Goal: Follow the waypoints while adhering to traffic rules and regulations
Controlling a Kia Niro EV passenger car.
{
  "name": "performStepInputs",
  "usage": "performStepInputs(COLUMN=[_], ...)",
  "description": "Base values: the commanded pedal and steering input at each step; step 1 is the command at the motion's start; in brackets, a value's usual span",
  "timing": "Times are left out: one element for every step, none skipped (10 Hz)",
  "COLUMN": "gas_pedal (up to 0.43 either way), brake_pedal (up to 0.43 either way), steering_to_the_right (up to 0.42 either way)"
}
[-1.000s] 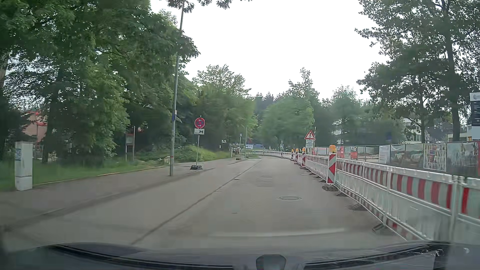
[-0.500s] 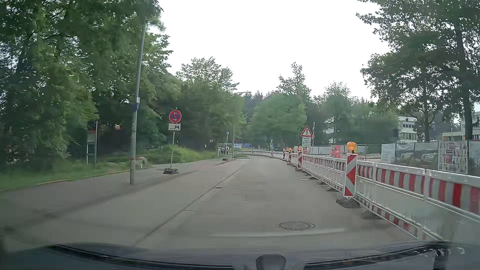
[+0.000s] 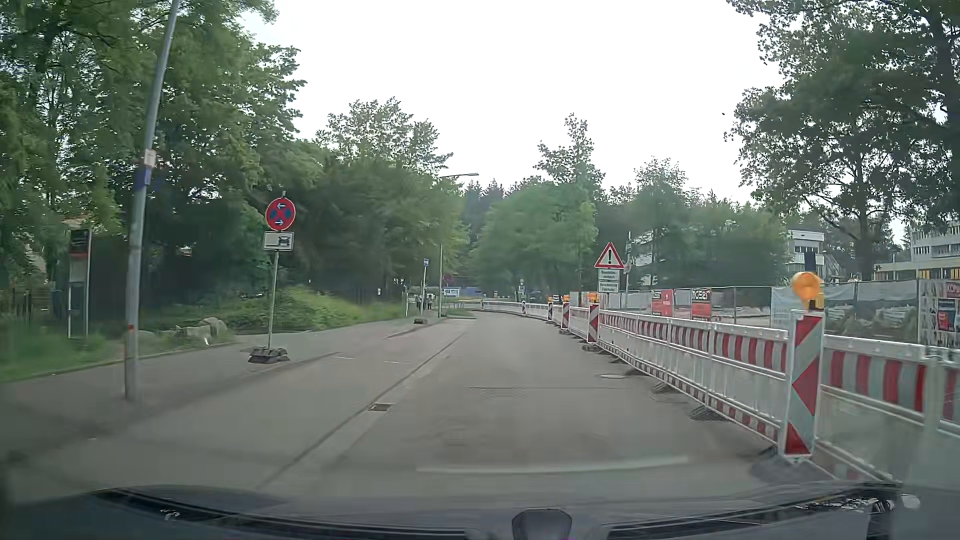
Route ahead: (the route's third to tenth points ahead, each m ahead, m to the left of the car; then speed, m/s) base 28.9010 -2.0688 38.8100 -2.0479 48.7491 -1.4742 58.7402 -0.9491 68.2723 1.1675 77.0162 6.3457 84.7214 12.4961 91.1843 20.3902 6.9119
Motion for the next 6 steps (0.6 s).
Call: performStepInputs(gas_pedal=[0.118,0.118,0.118,0.118,0.118,0.11], brake_pedal=[0.0,0.0,0.0,0.0,0.0,0.0], steering_to_the_right=[0.034,0.026,0.017,0.013,0.011,0.008])
